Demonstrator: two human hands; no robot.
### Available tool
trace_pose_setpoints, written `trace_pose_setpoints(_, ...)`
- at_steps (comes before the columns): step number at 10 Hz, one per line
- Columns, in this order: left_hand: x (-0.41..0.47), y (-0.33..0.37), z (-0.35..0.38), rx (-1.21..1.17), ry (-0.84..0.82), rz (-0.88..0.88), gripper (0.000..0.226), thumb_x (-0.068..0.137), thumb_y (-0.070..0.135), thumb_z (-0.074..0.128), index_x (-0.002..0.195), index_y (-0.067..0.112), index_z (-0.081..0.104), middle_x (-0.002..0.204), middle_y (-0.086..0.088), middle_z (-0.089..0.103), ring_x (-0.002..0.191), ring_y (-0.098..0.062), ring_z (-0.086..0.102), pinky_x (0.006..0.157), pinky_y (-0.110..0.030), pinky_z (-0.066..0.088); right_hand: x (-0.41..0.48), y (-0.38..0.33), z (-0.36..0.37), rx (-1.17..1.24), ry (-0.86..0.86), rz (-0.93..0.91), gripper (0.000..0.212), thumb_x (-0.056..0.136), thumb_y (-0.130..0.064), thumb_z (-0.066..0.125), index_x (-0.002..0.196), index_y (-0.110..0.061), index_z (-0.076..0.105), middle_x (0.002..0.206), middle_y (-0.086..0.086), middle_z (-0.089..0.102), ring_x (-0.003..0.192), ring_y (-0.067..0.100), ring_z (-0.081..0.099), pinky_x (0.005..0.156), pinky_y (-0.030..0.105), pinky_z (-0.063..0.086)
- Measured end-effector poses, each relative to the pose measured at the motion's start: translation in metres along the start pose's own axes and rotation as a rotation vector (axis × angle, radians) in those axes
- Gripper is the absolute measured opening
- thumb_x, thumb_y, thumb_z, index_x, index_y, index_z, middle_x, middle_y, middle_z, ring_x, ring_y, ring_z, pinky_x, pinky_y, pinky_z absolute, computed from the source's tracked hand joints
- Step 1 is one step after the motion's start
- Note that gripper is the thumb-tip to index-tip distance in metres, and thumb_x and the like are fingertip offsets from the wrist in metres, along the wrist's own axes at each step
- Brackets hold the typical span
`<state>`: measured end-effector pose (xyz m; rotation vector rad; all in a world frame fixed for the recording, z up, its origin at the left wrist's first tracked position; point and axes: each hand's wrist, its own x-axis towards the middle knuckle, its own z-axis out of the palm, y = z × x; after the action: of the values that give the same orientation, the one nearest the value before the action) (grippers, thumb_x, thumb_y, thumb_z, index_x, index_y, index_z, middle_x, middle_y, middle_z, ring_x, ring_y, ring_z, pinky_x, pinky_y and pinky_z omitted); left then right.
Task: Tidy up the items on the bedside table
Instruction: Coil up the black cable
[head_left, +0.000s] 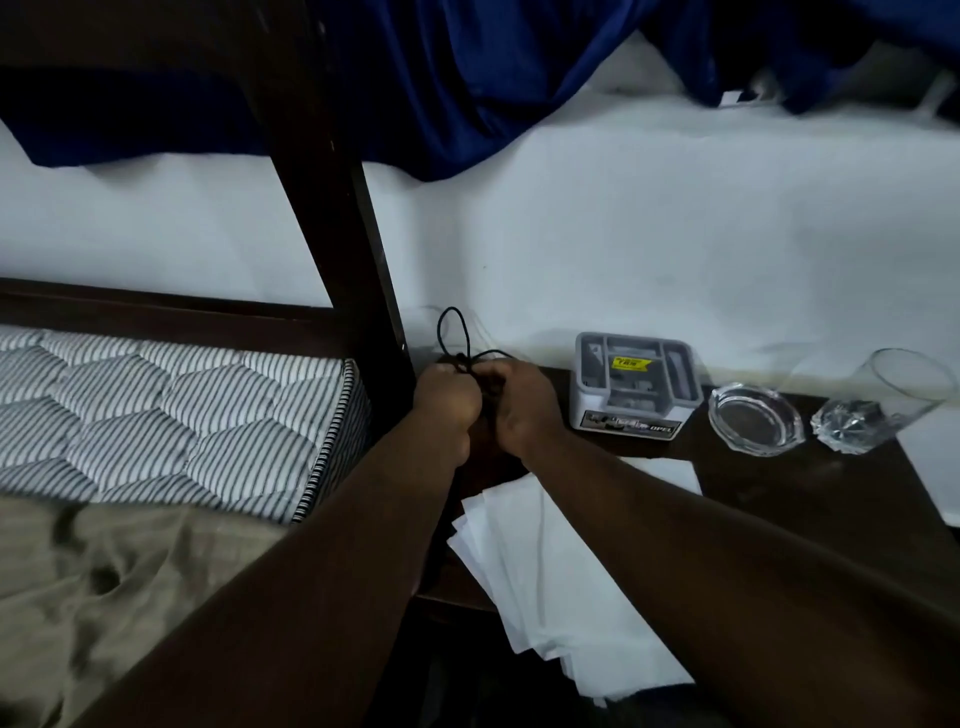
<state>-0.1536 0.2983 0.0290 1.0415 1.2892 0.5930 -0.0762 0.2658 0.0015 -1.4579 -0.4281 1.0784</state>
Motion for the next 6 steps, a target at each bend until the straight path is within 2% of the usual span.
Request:
trace_pose_setpoints(1, -0.025, 0.012, -0.002, -0.034, 0.032, 0.049, 0.032, 0.095, -0.006, 0.048, 0.114, 0.011, 0.067, 0.106, -0.016, 0.073, 0.095, -0.03, 0.072, 0.076, -0.037, 0.063, -0.006, -0.014, -0.01, -0.191, 0.005, -0.115, 0.03, 0.067, -0.022, 0.048, 0.062, -0.036, 0.074, 0.088, 0.002, 0.062, 0.104, 0.03, 0.059, 0.107, 0.053, 0.046)
trace_pose_setpoints(2, -0.047, 0.022, -0.003, -0.061, 0.011, 0.095, 0.034, 0.092, -0.01, 0.052, 0.112, 0.013, 0.066, 0.101, -0.014, 0.074, 0.093, -0.029, 0.074, 0.076, -0.037, 0.063, -0.042, -0.037, -0.011, -0.234, -0.005, -0.24, 0.032, 0.074, -0.002, 0.061, 0.088, -0.024, 0.08, 0.092, 0.006, 0.072, 0.096, 0.018, 0.068, 0.1, 0.046, 0.054)
trace_pose_setpoints(3, -0.083, 0.036, -0.004, -0.036, 0.001, 0.205, 0.031, 0.088, -0.006, 0.064, 0.109, 0.017, 0.065, 0.093, -0.012, 0.074, 0.085, -0.025, 0.074, 0.073, -0.034, 0.062, -0.069, -0.057, -0.022, -0.215, 0.038, -0.298, 0.03, 0.079, 0.016, 0.065, 0.102, 0.0, 0.075, 0.091, 0.012, 0.076, 0.084, 0.014, 0.073, 0.087, 0.035, 0.06)
trace_pose_setpoints(4, -0.115, 0.042, -0.004, -0.004, 0.034, 0.327, 0.026, 0.087, -0.002, 0.067, 0.101, 0.019, 0.066, 0.085, -0.004, 0.073, 0.08, -0.022, 0.072, 0.075, -0.034, 0.06, -0.103, -0.082, -0.03, -0.272, 0.057, -0.346, 0.023, 0.078, -0.001, 0.073, 0.098, -0.01, 0.078, 0.093, 0.01, 0.078, 0.092, 0.025, 0.075, 0.091, 0.046, 0.059)
trace_pose_setpoints(5, -0.156, 0.05, -0.004, 0.023, 0.029, 0.478, 0.03, 0.082, -0.007, 0.065, 0.087, 0.023, 0.065, 0.084, -0.003, 0.072, 0.083, -0.024, 0.071, 0.084, -0.042, 0.059, -0.145, -0.106, -0.042, -0.272, 0.066, -0.37, 0.027, 0.075, -0.008, 0.076, 0.101, -0.013, 0.078, 0.093, 0.008, 0.078, 0.091, 0.023, 0.076, 0.088, 0.042, 0.061)
trace_pose_setpoints(6, -0.19, 0.058, 0.001, 0.064, -0.002, 0.624, 0.036, 0.081, -0.013, 0.061, 0.083, 0.023, 0.066, 0.084, -0.001, 0.072, 0.082, -0.023, 0.07, 0.081, -0.037, 0.057, -0.187, -0.127, -0.059, -0.205, 0.072, -0.4, 0.023, 0.079, -0.002, 0.071, 0.101, -0.009, 0.077, 0.09, 0.01, 0.079, 0.081, 0.021, 0.076, 0.073, 0.03, 0.06)
